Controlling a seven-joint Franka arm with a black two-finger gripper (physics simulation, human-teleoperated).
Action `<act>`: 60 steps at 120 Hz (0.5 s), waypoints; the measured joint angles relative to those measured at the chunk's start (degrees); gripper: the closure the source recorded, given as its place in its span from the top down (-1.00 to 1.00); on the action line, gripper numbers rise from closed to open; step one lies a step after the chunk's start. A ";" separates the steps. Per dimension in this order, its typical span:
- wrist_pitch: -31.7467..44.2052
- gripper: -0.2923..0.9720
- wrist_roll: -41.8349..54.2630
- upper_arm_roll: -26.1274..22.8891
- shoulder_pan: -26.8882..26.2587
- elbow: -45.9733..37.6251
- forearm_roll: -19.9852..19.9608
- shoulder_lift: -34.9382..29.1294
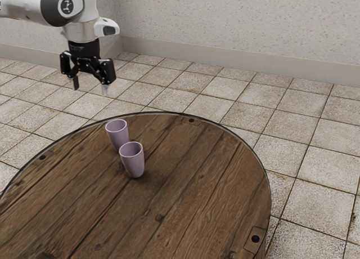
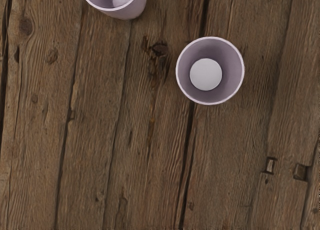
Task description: Place the left cup onto the right cup
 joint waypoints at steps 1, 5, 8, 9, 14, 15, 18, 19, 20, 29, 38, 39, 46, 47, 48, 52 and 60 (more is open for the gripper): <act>0.00 0.54 -0.02 -0.02 -0.05 0.00 0.01 0.00; 0.01 0.54 -0.09 -0.10 -0.26 0.00 0.04 0.04; 0.03 0.54 -0.14 -0.14 -0.45 0.01 0.05 0.06; 0.04 0.54 -0.15 -0.15 -0.52 0.01 0.06 0.06; 0.09 0.54 -0.23 -0.18 -0.91 0.01 0.08 0.08; 0.10 0.54 -0.24 -0.20 -0.98 0.01 0.08 0.10; 0.14 0.54 -0.28 -0.21 -1.22 0.01 0.09 0.13; 0.17 0.54 -0.30 -0.21 -1.30 0.01 0.09 0.14; 0.19 0.54 -0.31 -0.21 -1.38 0.01 0.09 0.15; 0.41 0.54 -0.43 -0.25 -2.00 0.01 0.11 0.36; 0.88 0.54 -0.53 -0.29 -2.35 -0.01 0.09 0.73; 0.96 0.54 -0.54 -0.29 -2.35 -0.01 0.08 0.85; 1.59 0.54 -0.61 -0.25 -2.22 0.00 0.05 1.75; 1.69 0.54 -0.61 -0.25 -2.16 0.01 0.04 1.92; 1.79 0.54 -0.62 -0.24 -2.09 0.00 0.04 2.06; 2.16 0.54 -0.65 -0.19 -1.73 0.05 0.02 2.65; 3.21 0.54 -0.71 -0.02 -0.81 0.03 -0.02 3.54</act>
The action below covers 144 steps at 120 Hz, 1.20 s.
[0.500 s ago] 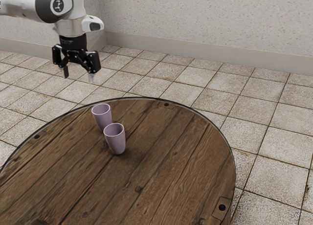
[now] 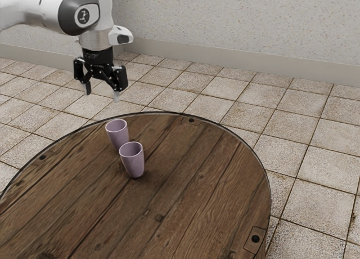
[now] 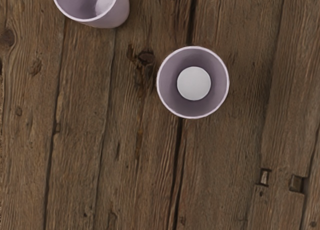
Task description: Place the left cup onto the right cup
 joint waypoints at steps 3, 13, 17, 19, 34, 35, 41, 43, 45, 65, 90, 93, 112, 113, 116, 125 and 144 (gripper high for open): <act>0.53 0.54 -0.02 0.10 0.30 -0.01 -0.02 0.31; 2.29 0.54 -0.08 0.32 1.17 0.28 -0.09 1.88; 2.97 0.54 -0.10 0.41 1.39 0.46 -0.14 2.56; 3.32 0.54 -0.10 0.49 1.48 0.53 -0.18 2.90; 5.26 0.54 -0.06 1.36 2.32 2.59 -0.67 6.70; 5.36 0.54 -0.06 1.37 2.39 2.76 -0.73 6.99; 5.84 0.54 -0.04 1.83 2.65 3.41 -1.20 8.41; 6.00 0.54 -0.03 2.06 2.74 3.54 -1.40 8.84; 6.19 0.54 -0.02 2.29 2.83 3.63 -1.60 9.24; 8.60 0.54 1.14 3.21 4.36 3.84 -5.37 11.99; 11.65 0.52 4.19 3.30 5.13 3.24 -10.28 13.53; 12.00 0.52 4.60 3.23 5.18 3.16 -10.63 13.68; 13.84 0.51 6.97 2.74 5.82 3.18 -12.19 15.38; 13.94 0.50 7.09 2.72 5.86 3.20 -12.27 15.49; 14.24 0.50 7.45 2.68 5.94 3.25 -12.49 15.84; 15.03 0.50 8.46 2.63 6.48 3.49 -12.96 16.84; 16.02 0.50 10.38 2.54 7.54 4.21 -13.26 18.73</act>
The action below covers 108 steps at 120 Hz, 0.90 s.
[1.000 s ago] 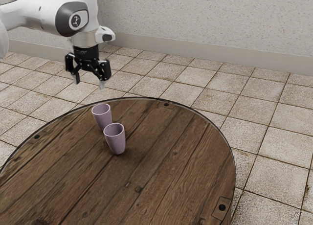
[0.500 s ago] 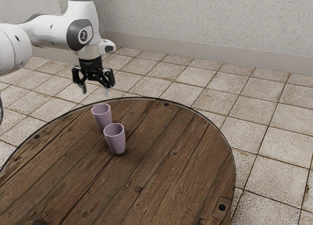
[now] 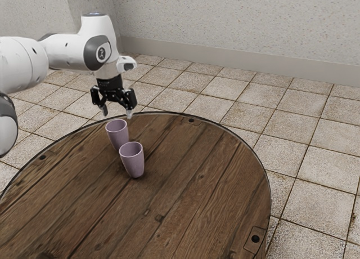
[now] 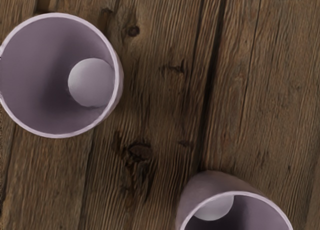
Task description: Place the left cup onto the right cup
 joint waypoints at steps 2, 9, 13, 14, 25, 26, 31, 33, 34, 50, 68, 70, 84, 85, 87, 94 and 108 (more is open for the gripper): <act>0.07 0.50 0.21 -0.07 0.18 0.32 -0.01 0.30; 0.25 0.49 0.93 -0.92 1.23 1.82 -0.01 1.55; 0.33 0.49 1.32 -1.29 1.75 2.57 -0.01 2.20; 0.35 0.49 1.42 -1.40 1.89 2.73 -0.01 2.37; 0.31 0.49 2.45 -3.21 4.09 5.49 0.09 4.63; 0.31 0.49 2.54 -3.32 4.24 5.68 0.10 4.81; 0.25 0.49 3.00 -4.33 5.38 6.91 0.15 5.90; 0.23 0.49 3.19 -4.66 5.76 7.37 0.17 6.31; 0.22 0.49 3.28 -4.80 5.93 7.59 0.18 6.50; 0.11 0.49 4.67 -6.05 7.63 10.19 0.25 9.54; 0.17 0.49 6.00 -6.98 8.50 11.67 0.15 12.00; 0.18 0.49 6.13 -6.97 8.53 11.79 0.11 12.20; 0.34 0.48 6.94 -6.90 8.52 11.33 -1.05 12.68; 0.34 0.48 6.99 -6.89 8.52 11.31 -1.11 12.70; 0.36 0.48 7.10 -6.88 8.52 11.26 -1.24 12.75; 0.42 0.48 7.43 -6.87 8.56 11.24 -1.57 13.14; 0.57 0.47 8.01 -6.85 8.60 11.24 -2.06 14.01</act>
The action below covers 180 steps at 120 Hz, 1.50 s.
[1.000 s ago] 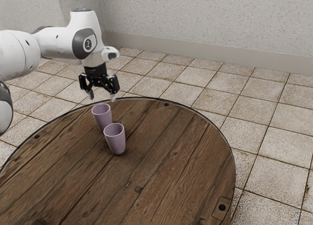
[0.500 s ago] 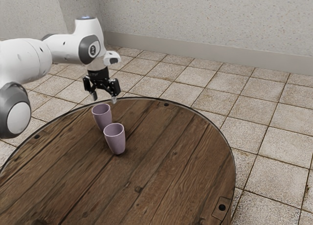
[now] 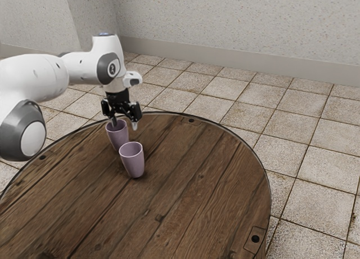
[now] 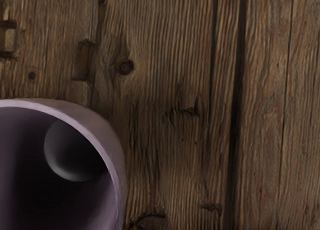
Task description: Place the left cup onto the right cup
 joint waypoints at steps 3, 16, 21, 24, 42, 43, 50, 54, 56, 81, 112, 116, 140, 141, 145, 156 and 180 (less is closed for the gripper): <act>0.03 0.47 0.11 0.02 0.00 0.00 -0.13 0.17; 0.13 0.47 0.54 0.03 0.08 0.00 -0.46 0.88; 0.19 0.46 0.69 0.04 0.14 0.00 -0.53 1.13; 0.25 0.46 0.77 0.01 0.20 0.00 -0.56 1.29; 0.50 0.43 1.20 0.06 0.52 0.22 -0.60 2.09; 0.51 0.43 1.22 0.06 0.54 0.24 -0.59 2.11; 0.57 0.35 1.36 0.10 0.59 0.38 -0.50 2.20; 0.60 0.29 1.43 0.13 0.61 0.51 -0.39 2.22; 0.60 0.25 1.47 0.13 0.61 0.56 -0.34 2.23; 0.61 -0.17 1.84 0.52 0.62 0.82 0.06 2.23; 0.56 -0.54 2.16 0.68 0.55 0.88 0.28 2.16; 0.56 -0.57 2.18 0.68 0.54 0.88 0.31 2.16; 0.62 -0.67 2.20 0.75 0.49 0.88 0.41 2.13; 0.63 -0.67 2.20 0.75 0.48 0.88 0.42 2.13; 0.64 -0.68 2.18 0.76 0.48 0.88 0.44 2.10; 0.70 -0.69 2.12 0.70 0.46 0.86 0.50 2.09; 0.67 -0.70 1.88 0.83 0.01 0.61 0.69 1.14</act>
